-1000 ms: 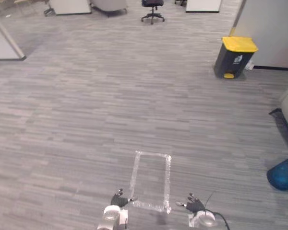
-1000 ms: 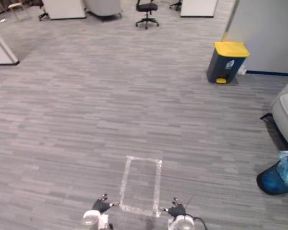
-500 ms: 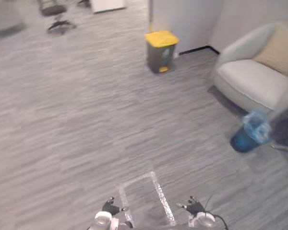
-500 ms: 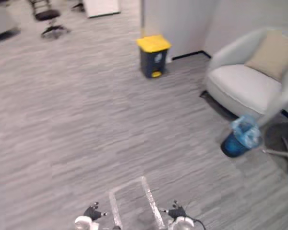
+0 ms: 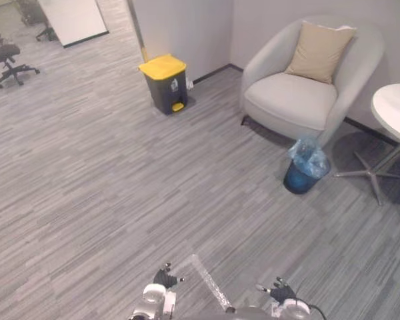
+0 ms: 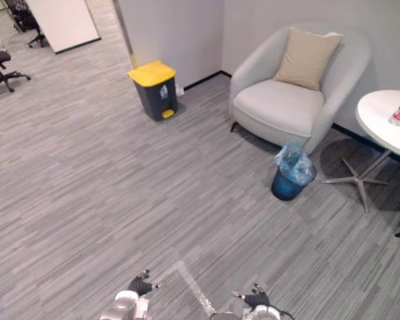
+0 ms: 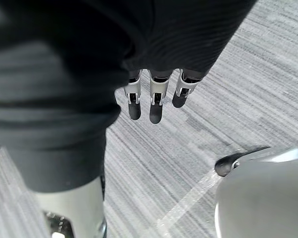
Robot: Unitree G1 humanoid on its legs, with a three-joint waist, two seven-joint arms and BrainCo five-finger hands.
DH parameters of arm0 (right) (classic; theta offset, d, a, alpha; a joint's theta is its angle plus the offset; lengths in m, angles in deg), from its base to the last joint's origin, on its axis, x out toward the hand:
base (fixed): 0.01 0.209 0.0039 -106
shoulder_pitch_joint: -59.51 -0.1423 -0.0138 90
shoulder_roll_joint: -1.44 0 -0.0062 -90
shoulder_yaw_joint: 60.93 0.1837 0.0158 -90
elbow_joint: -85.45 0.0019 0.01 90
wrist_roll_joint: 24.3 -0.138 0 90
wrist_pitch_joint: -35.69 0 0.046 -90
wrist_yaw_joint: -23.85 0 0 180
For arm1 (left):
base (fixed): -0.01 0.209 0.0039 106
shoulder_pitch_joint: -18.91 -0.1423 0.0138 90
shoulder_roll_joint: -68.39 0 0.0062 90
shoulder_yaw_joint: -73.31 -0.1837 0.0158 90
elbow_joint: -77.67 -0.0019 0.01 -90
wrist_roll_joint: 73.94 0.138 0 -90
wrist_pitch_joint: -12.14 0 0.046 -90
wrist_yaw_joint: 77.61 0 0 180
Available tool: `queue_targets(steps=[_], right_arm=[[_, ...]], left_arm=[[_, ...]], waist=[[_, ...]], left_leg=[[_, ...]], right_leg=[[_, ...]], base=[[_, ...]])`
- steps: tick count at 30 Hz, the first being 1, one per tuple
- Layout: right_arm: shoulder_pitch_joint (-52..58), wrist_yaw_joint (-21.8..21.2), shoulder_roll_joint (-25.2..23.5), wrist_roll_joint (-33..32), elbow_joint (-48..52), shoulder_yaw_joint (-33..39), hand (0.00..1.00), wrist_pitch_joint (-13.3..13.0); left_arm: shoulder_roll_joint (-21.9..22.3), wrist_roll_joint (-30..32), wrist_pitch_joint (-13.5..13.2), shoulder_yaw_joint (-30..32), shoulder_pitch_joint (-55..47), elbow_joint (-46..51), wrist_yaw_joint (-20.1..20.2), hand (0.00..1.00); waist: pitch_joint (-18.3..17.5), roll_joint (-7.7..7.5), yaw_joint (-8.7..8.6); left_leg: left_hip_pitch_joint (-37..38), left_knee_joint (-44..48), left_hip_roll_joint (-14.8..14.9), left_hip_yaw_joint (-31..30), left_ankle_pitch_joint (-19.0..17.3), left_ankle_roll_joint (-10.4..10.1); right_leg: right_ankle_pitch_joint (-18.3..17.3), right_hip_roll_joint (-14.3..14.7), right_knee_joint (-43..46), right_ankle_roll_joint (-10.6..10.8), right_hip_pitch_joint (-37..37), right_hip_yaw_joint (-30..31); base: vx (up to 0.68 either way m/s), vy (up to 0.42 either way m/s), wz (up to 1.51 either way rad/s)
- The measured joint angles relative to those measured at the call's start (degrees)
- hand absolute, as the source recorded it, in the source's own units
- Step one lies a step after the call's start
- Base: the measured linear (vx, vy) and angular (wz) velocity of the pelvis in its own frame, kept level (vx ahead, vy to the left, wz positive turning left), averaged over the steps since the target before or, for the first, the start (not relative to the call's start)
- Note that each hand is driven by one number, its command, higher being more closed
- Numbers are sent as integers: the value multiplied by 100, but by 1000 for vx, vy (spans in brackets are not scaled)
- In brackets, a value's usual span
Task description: Organize the slippers on the shoe rack
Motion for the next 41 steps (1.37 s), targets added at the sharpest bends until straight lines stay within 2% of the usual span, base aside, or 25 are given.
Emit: queue_targets(steps=[1,3,4,6,7,8,9,10,11,13,14,15,16,19,21,26,29,32,35,41], right_arm=[[5,-2,-19,0,-48,7,0,9],[-10,-2,-23,1,-72,11,0,19],[-83,-2,-19,3,-144,13,0,26],[-113,1,15,10,-304,-2,0,31],[-123,0,129,11,-352,-27,0,39],[-163,-4,35,18,-359,-39,0,48],[-152,-5,7,22,-361,-35,0,45],[-112,-8,-72,19,-378,-5,0,55],[-111,-8,-84,21,-380,-3,0,59],[-137,-13,-71,22,-384,-3,0,71],[-143,-14,-61,21,-385,-5,0,71],[-192,-16,-32,20,-385,-16,0,68],[-211,-18,-21,22,-389,-38,0,70],[-227,-20,9,24,-390,-56,0,64],[-229,-21,30,23,-450,-54,0,58],[-211,-40,59,15,-492,6,0,49],[-120,-54,124,3,-491,179,0,44],[-39,-55,163,1,-493,253,0,47],[17,-58,155,-1,-488,384,0,45],[156,-57,177,-167,-492,479,0,49]], left_arm=[[-2,-6,-12,3,21,15,18,0],[-2,-19,-17,-3,11,29,16,0],[-9,-55,-24,-27,22,42,-1,0],[-16,-54,-23,-73,5,64,-15,0],[-41,-52,-12,-135,-2,48,-42,0],[-203,-47,-1,-272,10,-34,-48,0],[-273,-47,-1,-319,30,-37,-45,0],[-488,-46,-4,-457,82,-35,-40,0],[-549,-45,-6,-501,95,-32,-39,0],[-724,-42,-2,-578,164,-65,-39,0],[-732,-40,0,-579,172,-71,-40,0],[-777,-36,1,-569,168,-70,-42,0],[-787,-36,1,-565,168,-69,-44,0],[-865,-45,2,-529,114,-66,-52,0],[-869,-46,-2,-488,128,-52,-52,0],[-790,-47,-4,-489,81,-78,-32,0],[-667,-46,-5,-493,26,-187,20,0],[-647,-45,-6,-503,-57,-199,65,0],[-694,-46,-3,-504,-95,-217,73,0],[-733,-45,-6,-511,-135,-261,82,0]], waist=[[-3,-52,9],[-9,-63,57],[-10,-65,102],[-26,-39,137],[-46,67,159],[-109,-67,135],[-104,-118,117],[-123,-230,82],[-157,-287,81],[-173,-328,70],[-153,-296,77],[-88,-190,104],[-80,-177,108],[-76,-127,180],[-79,-108,183],[-87,-120,196],[-111,-71,189],[-228,-84,199],[-251,-149,198],[-337,-213,195]], left_leg=[[-107,-418,-199,-69,-344,58],[-129,-1189,-430,-293,-496,52],[-172,-2448,-840,-1087,-447,-25],[-112,-3319,-996,-1546,-217,-157],[-25,-3761,-896,-1534,504,-138],[99,-3782,-962,-1161,487,-56],[144,-3802,-977,-1041,457,-7],[178,-3809,-1069,-792,388,103],[177,-3812,-1099,-714,369,134],[233,-3841,-1154,-322,316,222],[260,-3841,-1150,-263,303,244],[388,-3859,-1135,0,265,305],[412,-3862,-1137,58,263,308],[568,-3879,-1177,200,258,317],[569,-3892,-1190,202,258,317],[583,-3972,-1201,151,259,316],[763,-4072,-1158,-122,259,311],[777,-4184,-1156,-135,272,274],[779,-4244,-1169,-110,283,202],[860,-4274,-1150,-157,284,156]], right_leg=[[1,-69,-20,15,8,248],[18,-106,-76,97,-7,565],[75,-168,-227,255,-15,1102],[154,-211,-379,381,-33,1447],[184,-135,-499,542,-29,1873],[294,-284,-580,802,-57,1950],[341,-326,-623,879,-71,1924],[431,-461,-746,982,-123,1824],[463,-508,-788,1002,-159,1806],[714,-578,-817,1209,-342,1687],[768,-574,-818,1226,-369,1632],[925,-572,-817,1159,-389,1206],[945,-576,-809,1152,-406,1079],[1060,-628,-864,985,-461,116],[1158,-619,-1012,837,-458,-168],[1195,-624,-1330,782,-424,-204],[1305,-576,-1529,712,-242,-265],[1432,-568,-1703,719,-237,-236],[1609,-588,-1905,720,-209,-177],[1666,-575,-2088,751,-65,-188]], base=[[138,93,-93],[150,156,-111],[179,289,-152],[135,261,-173],[189,304,-197],[239,358,-167],[207,290,-109],[132,202,-72],[127,228,-87],[101,186,-81],[75,142,-94],[32,70,-70],[36,82,-89],[25,23,-70],[-1,-5,-38],[-45,-49,-23],[-108,-66,-2],[-141,-40,-7],[-117,-28,-12],[-16,-19,-1]])
